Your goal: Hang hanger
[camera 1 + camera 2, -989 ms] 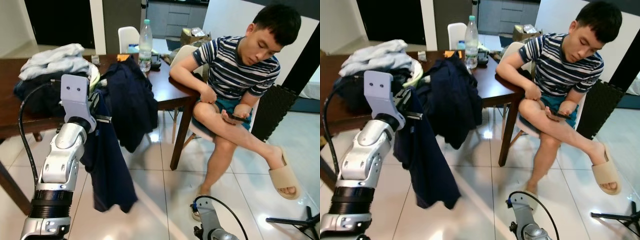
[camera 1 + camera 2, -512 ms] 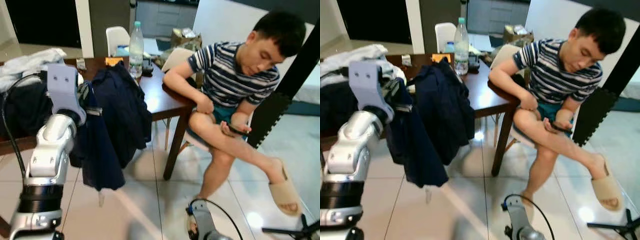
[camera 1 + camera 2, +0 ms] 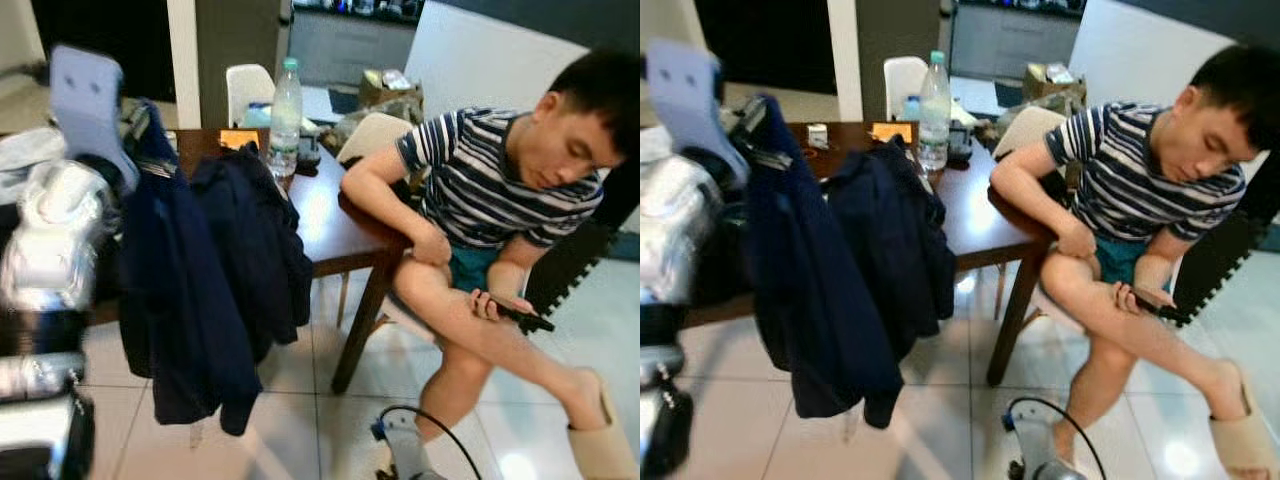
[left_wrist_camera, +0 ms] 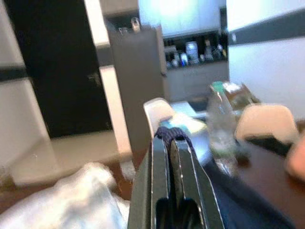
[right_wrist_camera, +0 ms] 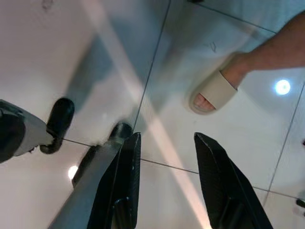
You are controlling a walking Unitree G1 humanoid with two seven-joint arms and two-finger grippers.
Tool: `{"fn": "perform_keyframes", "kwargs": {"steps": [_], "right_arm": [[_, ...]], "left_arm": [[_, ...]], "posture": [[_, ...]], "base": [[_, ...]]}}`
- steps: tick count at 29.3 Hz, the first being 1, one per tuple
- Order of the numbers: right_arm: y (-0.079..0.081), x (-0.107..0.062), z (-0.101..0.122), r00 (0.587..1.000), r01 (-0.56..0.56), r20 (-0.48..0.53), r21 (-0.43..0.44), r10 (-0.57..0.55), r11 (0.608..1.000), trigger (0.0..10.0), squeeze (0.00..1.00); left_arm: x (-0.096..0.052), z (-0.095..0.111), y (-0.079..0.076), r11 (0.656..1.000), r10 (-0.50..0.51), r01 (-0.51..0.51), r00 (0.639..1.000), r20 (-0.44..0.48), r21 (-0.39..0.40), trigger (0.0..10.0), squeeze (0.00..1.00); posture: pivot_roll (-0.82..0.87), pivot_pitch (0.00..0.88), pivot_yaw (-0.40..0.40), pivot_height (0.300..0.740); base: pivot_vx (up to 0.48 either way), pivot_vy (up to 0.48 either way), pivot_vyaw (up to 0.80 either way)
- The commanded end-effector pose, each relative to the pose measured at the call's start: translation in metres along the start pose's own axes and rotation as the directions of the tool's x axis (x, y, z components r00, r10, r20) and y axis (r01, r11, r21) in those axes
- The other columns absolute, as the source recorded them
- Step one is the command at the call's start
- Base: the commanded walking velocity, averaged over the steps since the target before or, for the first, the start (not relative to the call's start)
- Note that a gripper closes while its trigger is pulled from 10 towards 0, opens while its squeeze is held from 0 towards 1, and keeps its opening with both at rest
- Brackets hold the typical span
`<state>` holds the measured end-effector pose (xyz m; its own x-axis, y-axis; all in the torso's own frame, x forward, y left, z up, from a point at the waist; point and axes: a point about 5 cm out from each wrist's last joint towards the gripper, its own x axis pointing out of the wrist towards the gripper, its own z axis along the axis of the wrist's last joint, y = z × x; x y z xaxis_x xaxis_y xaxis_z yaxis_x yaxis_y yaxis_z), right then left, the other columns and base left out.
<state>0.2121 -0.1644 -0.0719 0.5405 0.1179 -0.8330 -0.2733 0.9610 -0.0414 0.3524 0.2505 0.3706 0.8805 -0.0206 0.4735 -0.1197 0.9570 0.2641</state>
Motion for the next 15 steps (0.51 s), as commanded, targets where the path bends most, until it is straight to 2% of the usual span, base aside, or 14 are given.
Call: {"fn": "perform_keyframes", "kwargs": {"steps": [1, 2, 3, 4, 9, 10, 12, 15], "right_arm": [[-0.008, -0.002, -0.003, 1.0, 0.026, -0.011, 0.004, -0.026, 1.0, 10.0, 0.0], [-0.007, -0.001, -0.002, 1.0, 0.026, -0.009, 0.006, -0.026, 1.0, 10.0, 0.0], [-0.007, -0.001, -0.002, 1.0, 0.026, -0.009, 0.006, -0.026, 1.0, 10.0, 0.0], [-0.005, -0.001, 0.0, 1.0, 0.024, -0.006, 0.006, -0.024, 1.0, 10.0, 0.0], [0.004, 0.002, 0.006, 1.0, 0.011, 0.002, 0.008, -0.011, 1.0, 10.0, 0.0], [0.01, 0.003, 0.008, 1.0, 0.002, 0.004, 0.009, -0.002, 1.0, 10.0, 0.0], [0.01, 0.003, 0.008, 1.0, 0.002, 0.004, 0.009, -0.002, 1.0, 10.0, 0.0], [0.013, 0.003, 0.009, 1.0, -0.003, 0.007, 0.017, 0.003, 1.0, 10.0, 0.0]], "left_arm": [[0.008, 0.024, 0.008, 0.999, 0.002, -0.006, 0.996, 0.092, 0.038, 10.0, 0.0], [0.013, 0.034, 0.016, 0.998, 0.017, -0.024, 0.994, 0.111, 0.061, 10.0, 0.0], [0.013, 0.034, 0.016, 0.998, 0.017, -0.024, 0.994, 0.111, 0.061, 10.0, 0.0], [0.018, 0.043, 0.024, 0.996, 0.027, -0.037, 0.992, 0.124, 0.078, 10.0, 0.0], [0.027, 0.055, 0.037, 0.992, 0.029, -0.044, 0.991, 0.13, 0.116, 10.0, 0.0], [0.03, 0.049, 0.036, 0.991, 0.008, -0.021, 0.995, 0.101, 0.132, 10.0, 0.0], [0.03, 0.049, 0.036, 0.991, 0.008, -0.021, 0.995, 0.101, 0.132, 10.0, 0.0], [0.034, 0.032, 0.029, 0.986, -0.031, 0.024, 0.999, 0.037, 0.166, 10.0, 0.0]], "posture": [[0.15, 0.0, -0.091, 0.74], [0.16, 0.0, -0.09, 0.74], [0.16, 0.0, -0.09, 0.74], [0.16, 0.0, -0.089, 0.74], [0.16, 0.0, -0.087, 0.74], [0.17, 0.0, -0.085, 0.74], [0.17, 0.0, -0.085, 0.74], [0.16, 0.0, -0.074, 0.74]], "base": [[0.382, 0.0, 0.0], [0.379, 0.0, 0.0], [0.379, 0.0, 0.0], [0.375, 0.0, 0.0], [0.375, 0.0, 0.0], [0.379, 0.0, 0.0], [0.379, 0.0, 0.0], [0.377, 0.0, 0.0]]}}
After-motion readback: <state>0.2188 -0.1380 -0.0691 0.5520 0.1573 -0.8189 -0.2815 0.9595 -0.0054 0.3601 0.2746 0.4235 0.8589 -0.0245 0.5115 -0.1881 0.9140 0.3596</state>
